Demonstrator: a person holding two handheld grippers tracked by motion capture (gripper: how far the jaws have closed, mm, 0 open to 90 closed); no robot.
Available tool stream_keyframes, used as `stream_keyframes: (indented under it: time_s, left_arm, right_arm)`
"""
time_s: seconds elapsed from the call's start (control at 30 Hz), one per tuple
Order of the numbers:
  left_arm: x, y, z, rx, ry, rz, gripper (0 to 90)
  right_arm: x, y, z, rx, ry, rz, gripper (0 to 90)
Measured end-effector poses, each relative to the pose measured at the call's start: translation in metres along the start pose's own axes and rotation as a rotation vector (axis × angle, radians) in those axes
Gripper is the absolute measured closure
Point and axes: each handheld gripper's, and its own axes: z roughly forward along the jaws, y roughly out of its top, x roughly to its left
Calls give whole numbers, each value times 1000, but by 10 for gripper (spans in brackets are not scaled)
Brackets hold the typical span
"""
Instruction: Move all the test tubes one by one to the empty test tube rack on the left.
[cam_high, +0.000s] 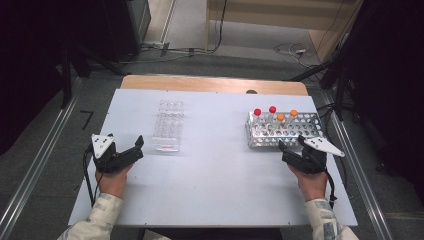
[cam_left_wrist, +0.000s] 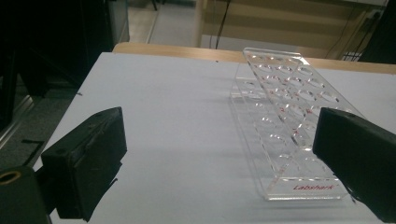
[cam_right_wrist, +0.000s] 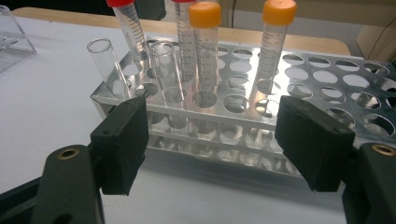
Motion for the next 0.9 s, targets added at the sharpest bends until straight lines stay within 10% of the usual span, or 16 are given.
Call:
stream_keyframes:
  time_s: [0.9]
  left_arm:
    - [0,-1,0,6,5,7,31]
  right_arm:
    - [10,11,20,-5,43,-25,383]
